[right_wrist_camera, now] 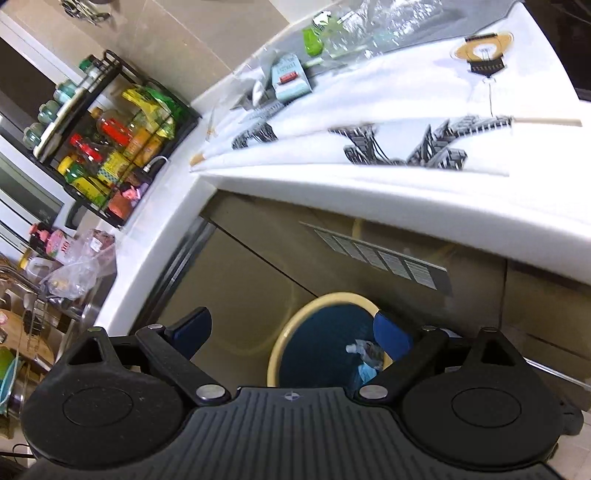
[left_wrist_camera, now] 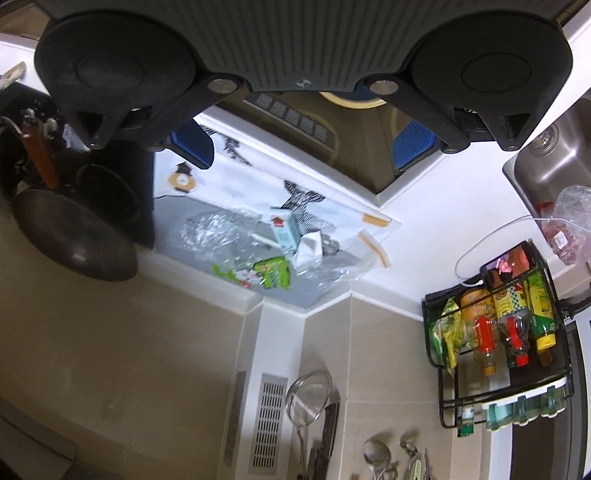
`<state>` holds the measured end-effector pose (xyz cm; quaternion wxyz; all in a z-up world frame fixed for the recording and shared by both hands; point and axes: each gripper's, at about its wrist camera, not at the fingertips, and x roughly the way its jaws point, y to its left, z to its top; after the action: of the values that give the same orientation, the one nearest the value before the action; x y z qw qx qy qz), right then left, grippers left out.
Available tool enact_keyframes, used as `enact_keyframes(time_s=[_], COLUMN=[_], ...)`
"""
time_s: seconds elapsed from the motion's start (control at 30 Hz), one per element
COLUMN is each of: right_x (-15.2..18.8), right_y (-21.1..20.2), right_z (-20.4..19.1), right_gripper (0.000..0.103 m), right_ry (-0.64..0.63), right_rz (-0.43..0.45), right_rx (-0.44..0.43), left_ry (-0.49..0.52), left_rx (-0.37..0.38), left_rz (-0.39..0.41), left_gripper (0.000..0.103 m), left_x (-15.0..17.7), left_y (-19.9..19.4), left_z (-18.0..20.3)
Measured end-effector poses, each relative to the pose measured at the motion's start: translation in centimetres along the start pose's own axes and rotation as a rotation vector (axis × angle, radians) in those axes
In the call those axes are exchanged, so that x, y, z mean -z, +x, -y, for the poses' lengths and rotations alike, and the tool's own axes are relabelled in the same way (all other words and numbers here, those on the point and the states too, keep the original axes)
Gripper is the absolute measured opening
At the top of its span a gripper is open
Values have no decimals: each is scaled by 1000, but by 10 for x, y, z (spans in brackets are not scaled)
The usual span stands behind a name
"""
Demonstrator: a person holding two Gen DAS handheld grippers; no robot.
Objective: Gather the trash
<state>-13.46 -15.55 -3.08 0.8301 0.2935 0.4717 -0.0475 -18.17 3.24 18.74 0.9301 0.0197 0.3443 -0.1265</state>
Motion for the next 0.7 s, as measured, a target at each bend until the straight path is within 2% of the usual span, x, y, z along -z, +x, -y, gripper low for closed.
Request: enact_keyframes(time_s=[0.1,0.27,0.43,0.6,0.7], right_x=[-11,-46,-93,-139,-164], right_y=[-9,-31,-32,-2,22], right_z=[-4,-8,14,46,62], right_gripper=[96,102,103,103,103], right_ry=[-18,-87,-46,48,109], right_rz=[54,228,379,441,485], right_rx=[-37,-64,-7,54,128], left_ry=[-7,-61,-107,-159,-165], left_rx=[-29,-92,-115,-153,-164], left_rz=[-44,-109,-170,-242,-265], left_gripper=[103,103,103,103,103], left_x=[-3,-9,-16,-23,-26], left_y=[22,62,99,137,157], left_z=[-10,-30,-48,-58,-59])
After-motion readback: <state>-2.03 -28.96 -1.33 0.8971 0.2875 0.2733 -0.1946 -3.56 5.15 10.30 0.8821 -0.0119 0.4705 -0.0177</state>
